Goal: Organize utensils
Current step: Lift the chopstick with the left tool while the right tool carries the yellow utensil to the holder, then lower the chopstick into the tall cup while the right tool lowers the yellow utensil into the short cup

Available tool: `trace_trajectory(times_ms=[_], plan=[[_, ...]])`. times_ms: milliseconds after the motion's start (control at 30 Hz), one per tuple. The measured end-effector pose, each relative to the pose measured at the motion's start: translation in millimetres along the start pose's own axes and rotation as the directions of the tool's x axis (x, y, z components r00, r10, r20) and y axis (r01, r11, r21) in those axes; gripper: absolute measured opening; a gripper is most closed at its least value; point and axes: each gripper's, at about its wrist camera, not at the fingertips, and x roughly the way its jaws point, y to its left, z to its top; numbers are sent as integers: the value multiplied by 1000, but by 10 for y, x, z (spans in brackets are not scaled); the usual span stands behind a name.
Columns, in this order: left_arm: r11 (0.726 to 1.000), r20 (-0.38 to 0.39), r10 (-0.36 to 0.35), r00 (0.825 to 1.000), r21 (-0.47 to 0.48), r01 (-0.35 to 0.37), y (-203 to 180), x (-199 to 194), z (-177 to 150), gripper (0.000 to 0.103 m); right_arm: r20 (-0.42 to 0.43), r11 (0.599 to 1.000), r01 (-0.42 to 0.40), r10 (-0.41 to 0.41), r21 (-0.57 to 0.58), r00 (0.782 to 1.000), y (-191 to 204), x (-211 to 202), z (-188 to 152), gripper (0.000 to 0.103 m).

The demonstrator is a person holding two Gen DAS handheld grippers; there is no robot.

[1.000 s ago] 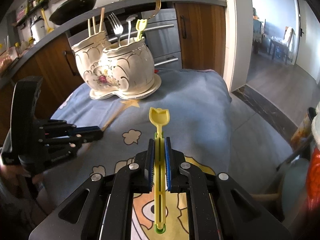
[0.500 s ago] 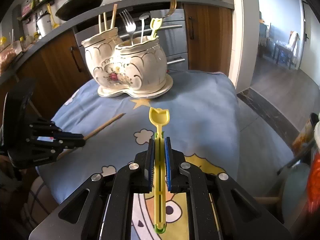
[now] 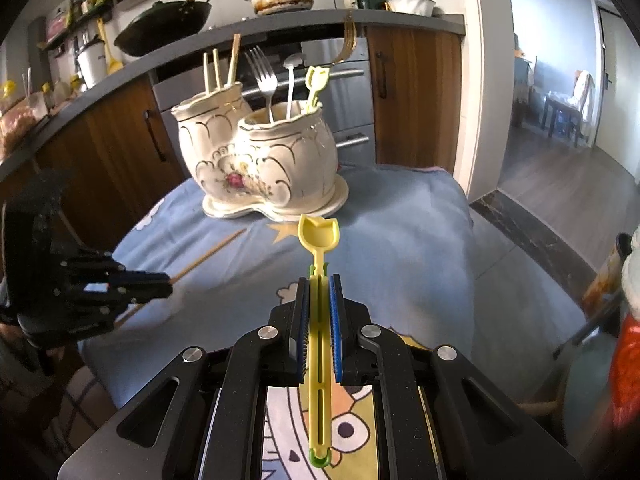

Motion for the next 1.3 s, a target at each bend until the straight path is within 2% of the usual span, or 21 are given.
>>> trace_trajectory(times_ms=[233,367,567,867,967,1067,1167,1200,1300], plan=[[1000,71,-25,997,-10,26,151,-259,46,6,1,1000,-7,7,-4,1000,93,42,70,11],[996,183,-72,980,-30,79,219,-418,144,6,52,999,-35,35,8,998,138,-22,203,11],[996,339,-48,940,-53,70,364,-649,373,6,194,997,-74,68,21,979,219,-141,598,11],[989,530,-26,848,-109,99,684,-816,857,6,361,989,-131,101,61,927,190,-79,1161,11],[983,572,-28,820,-135,128,834,-787,1041,6,383,982,-160,111,97,917,123,42,1336,11],[974,590,-37,807,-160,162,966,-724,1222,6,395,970,-207,141,131,908,55,169,1459,11],[967,624,-33,781,-179,184,1052,-652,1372,6,406,961,-229,151,153,901,10,293,1541,11],[967,639,-24,769,-182,181,1062,-624,1416,6,414,956,-243,156,165,897,-5,342,1560,11],[969,657,3,754,-189,161,1073,-536,1492,6,432,944,-265,159,196,888,-22,478,1590,11]])
